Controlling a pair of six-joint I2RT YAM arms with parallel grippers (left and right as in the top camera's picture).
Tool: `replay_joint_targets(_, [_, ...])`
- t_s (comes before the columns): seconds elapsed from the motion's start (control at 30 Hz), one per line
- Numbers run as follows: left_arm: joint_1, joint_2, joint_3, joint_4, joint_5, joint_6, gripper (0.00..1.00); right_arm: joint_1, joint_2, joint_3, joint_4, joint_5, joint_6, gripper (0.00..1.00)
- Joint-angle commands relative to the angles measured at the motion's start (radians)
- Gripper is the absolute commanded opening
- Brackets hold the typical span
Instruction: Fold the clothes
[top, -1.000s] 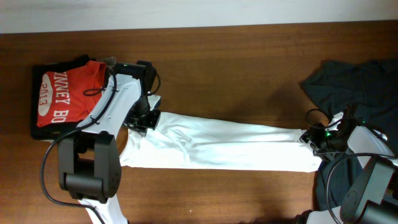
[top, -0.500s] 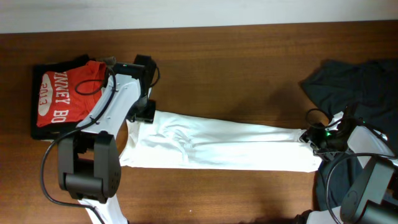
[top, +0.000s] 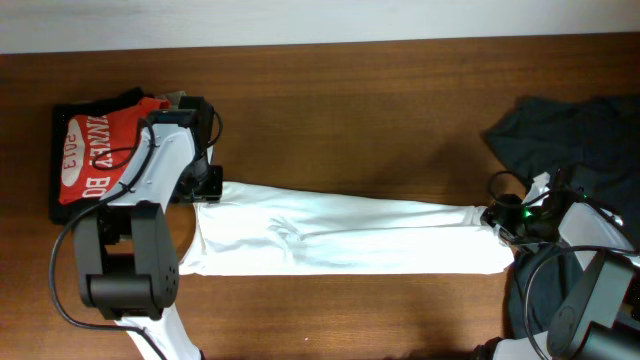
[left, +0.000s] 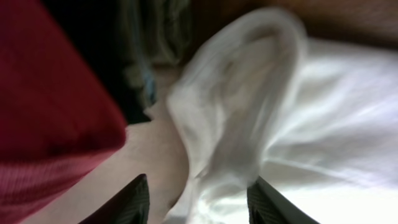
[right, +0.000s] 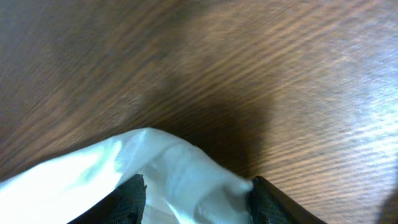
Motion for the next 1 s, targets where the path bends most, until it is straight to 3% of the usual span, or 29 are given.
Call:
replay_joint_targets(0.0, [-0.003, 0.012, -0.01, 0.048, 0.065, -0.005, 0.55, 0.006, 0.0, 0.013, 0.005, -0.117, -0.108, 0.62])
replay_joint_targets(0.17, [-0.003, 0.018, -0.01, 0.221, 0.088, 0.086, 0.58, 0.089, 0.0, 0.013, 0.082, -0.102, -0.129, 0.66])
replay_joint_targets(0.27, [-0.003, 0.071, -0.01, 0.249, 0.088, 0.109, 0.4, 0.114, 0.001, 0.012, 0.038, 0.112, -0.008, 0.65])
replay_joint_targets(0.33, [-0.003, 0.126, -0.01, 0.257, 0.088, 0.113, 0.33, 0.112, 0.001, 0.012, 0.063, 0.115, -0.008, 0.43])
replay_joint_targets(0.37, [-0.003, 0.172, -0.01, 0.251, 0.088, 0.113, 0.09, 0.112, 0.0, 0.012, 0.09, 0.111, 0.003, 0.16])
replay_joint_targets(0.4, [-0.003, 0.184, -0.01, 0.245, 0.088, 0.112, 0.03, 0.112, 0.0, 0.013, 0.122, 0.111, 0.004, 0.09])
replay_joint_targets(0.47, [-0.003, 0.18, -0.01, 0.237, 0.087, 0.112, 0.01, 0.111, 0.0, 0.022, 0.196, 0.047, 0.038, 0.05])
replay_joint_targets(0.57, [0.004, 0.179, -0.01, 0.23, 0.084, 0.112, 0.01, 0.09, 0.0, 0.055, 0.22, -0.048, 0.086, 0.07])
replay_joint_targets(0.6, [0.006, 0.179, -0.01, 0.231, 0.084, 0.112, 0.01, 0.085, 0.0, 0.055, 0.24, -0.042, 0.086, 0.29])
replay_joint_targets(0.63, [0.01, 0.179, -0.01, 0.234, 0.084, 0.112, 0.01, 0.079, 0.0, 0.055, 0.255, -0.034, 0.085, 0.6])
replay_joint_targets(0.67, [0.015, 0.179, -0.01, 0.238, 0.084, 0.112, 0.01, 0.058, 0.0, 0.056, 0.235, -0.015, 0.078, 0.66])
replay_joint_targets(0.73, [0.019, 0.179, -0.01, 0.24, 0.084, 0.112, 0.01, 0.018, 0.0, 0.056, 0.167, -0.017, 0.078, 0.65])
replay_joint_targets(0.8, [0.02, 0.179, -0.009, 0.242, 0.106, 0.112, 0.01, -0.008, 0.0, 0.056, 0.01, -0.024, 0.078, 0.48])
replay_joint_targets(0.83, [0.021, 0.179, -0.009, 0.244, 0.174, 0.112, 0.01, 0.006, 0.0, 0.037, -0.085, -0.017, 0.034, 0.48])
replay_joint_targets(0.93, [0.021, 0.179, -0.009, 0.254, 0.182, 0.112, 0.02, 0.01, 0.001, 0.002, -0.034, -0.021, 0.033, 0.47])
replay_joint_targets(0.97, [0.021, 0.179, -0.009, 0.254, 0.182, 0.112, 0.02, 0.011, 0.001, -0.003, -0.03, -0.021, 0.032, 0.4])
